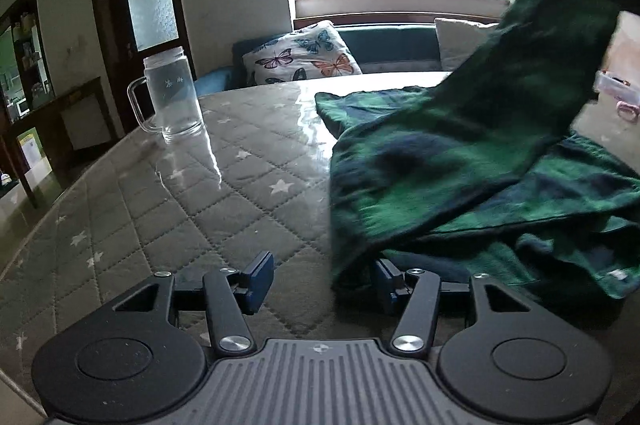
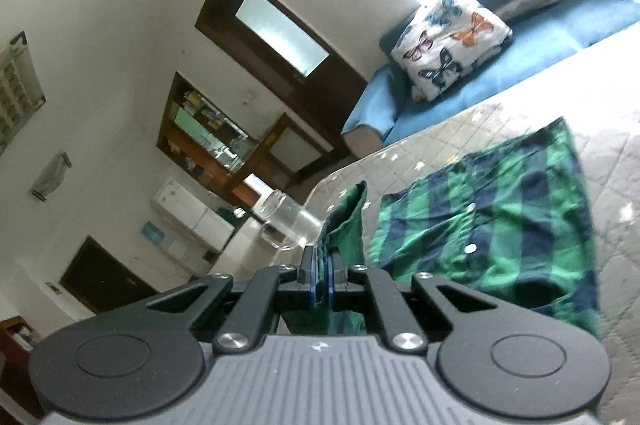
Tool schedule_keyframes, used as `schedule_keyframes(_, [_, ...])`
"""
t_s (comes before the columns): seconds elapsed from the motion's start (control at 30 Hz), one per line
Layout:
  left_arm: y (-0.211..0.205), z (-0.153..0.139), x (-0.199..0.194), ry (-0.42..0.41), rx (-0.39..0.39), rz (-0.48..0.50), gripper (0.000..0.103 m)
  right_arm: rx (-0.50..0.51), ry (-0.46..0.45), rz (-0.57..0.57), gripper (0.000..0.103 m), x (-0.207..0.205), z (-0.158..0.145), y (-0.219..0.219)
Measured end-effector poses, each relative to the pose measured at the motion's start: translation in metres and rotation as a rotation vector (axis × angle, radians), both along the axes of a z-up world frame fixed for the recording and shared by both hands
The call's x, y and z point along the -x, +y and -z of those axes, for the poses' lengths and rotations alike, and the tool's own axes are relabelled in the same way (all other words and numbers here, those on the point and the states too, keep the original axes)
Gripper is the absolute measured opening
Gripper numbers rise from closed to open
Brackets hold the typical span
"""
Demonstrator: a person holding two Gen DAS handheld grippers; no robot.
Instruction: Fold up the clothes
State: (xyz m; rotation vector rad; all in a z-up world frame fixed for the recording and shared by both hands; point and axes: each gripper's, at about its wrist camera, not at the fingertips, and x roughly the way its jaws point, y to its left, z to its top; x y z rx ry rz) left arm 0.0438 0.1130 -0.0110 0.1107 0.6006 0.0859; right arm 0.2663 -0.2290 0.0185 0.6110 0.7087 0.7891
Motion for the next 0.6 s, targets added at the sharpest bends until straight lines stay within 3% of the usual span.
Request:
schedule_keyframes(0.1, [0.0,0.004,0.0,0.002,-0.014,0.011,0.055,0.056,-0.008,0.04,0.004,0.004,0.005,-0.009])
schedule_keyframes(0.27, [-0.004,0.005,0.005,0.001,-0.04,0.045,0.042,0.167,0.06,0.099,0.004,0.003,0.04,-0.018])
schedule_keyframes(0.37, [-0.003,0.005,0.008,0.006,-0.048,0.056,0.042,0.214,0.127,0.116,0.004,0.006,0.068,-0.024])
schedule_keyframes(0.53, [0.002,-0.006,0.016,0.019,-0.045,0.087,0.042,0.418,0.085,0.141,0.005,0.014,0.096,-0.021])
schedule_keyframes(0.6, [0.005,-0.014,0.02,0.016,-0.043,0.096,0.042,0.431,0.103,0.142,0.005,0.014,0.103,-0.023])
